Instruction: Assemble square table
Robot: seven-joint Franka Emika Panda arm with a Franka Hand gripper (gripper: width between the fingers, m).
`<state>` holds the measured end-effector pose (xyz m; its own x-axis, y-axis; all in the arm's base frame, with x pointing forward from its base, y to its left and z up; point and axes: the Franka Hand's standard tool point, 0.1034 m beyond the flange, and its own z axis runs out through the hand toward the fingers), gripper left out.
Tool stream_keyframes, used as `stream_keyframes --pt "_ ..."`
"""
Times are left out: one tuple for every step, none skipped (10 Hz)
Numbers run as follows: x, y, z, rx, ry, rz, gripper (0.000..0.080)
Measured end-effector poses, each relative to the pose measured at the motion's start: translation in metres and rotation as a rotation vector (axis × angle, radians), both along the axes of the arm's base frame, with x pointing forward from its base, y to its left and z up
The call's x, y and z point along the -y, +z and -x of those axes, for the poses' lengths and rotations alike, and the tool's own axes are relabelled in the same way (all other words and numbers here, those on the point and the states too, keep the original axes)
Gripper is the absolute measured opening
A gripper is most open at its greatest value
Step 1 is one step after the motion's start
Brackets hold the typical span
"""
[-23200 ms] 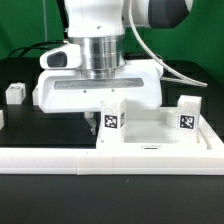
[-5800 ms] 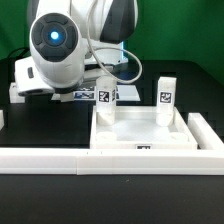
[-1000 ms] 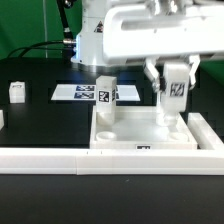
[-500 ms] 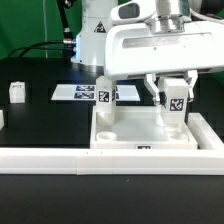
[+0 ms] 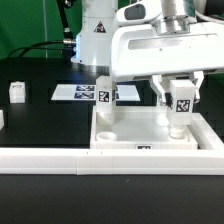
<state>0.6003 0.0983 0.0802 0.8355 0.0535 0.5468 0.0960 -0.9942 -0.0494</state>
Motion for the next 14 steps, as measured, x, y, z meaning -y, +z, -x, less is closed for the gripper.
stream_keyframes --pt "0.0 -0.003 -0.001 -0.003 0.0 -0.002 0.0288" --pt "-0.001 -0.006 -0.003 -0.004 -0.002 -0.003 0.0288" --pt "-0.001 -0.011 -0.002 -0.014 -0.002 -0.005 0.0288" --pt "-0.002 -0.013 -0.002 -0.017 -0.001 -0.006 0.0288" --pt "-0.002 -0.016 -0.001 -0.017 -0.002 -0.005 0.0288" --pt "-0.002 -0.016 -0.001 -0.017 -0.002 -0.005 0.0288" --pt "-0.002 -0.016 -0.001 -0.018 -0.002 -0.005 0.0288" --pt "-0.002 -0.016 -0.001 -0.019 -0.002 -0.005 0.0295" --pt "-0.002 -0.017 -0.001 -0.023 -0.001 -0.006 0.0295" --pt "-0.002 -0.017 0.0 -0.023 -0.002 -0.006 0.0488" --pt "-0.002 -0.017 0.0 -0.023 -0.002 -0.006 0.0488" --pt "-0.002 -0.017 0.0 -0.023 -0.002 -0.006 0.0614" --pt "-0.002 -0.017 0.0 -0.023 -0.002 -0.005 0.0638" --pt "-0.002 -0.017 0.0 -0.023 -0.002 -0.005 0.0638"
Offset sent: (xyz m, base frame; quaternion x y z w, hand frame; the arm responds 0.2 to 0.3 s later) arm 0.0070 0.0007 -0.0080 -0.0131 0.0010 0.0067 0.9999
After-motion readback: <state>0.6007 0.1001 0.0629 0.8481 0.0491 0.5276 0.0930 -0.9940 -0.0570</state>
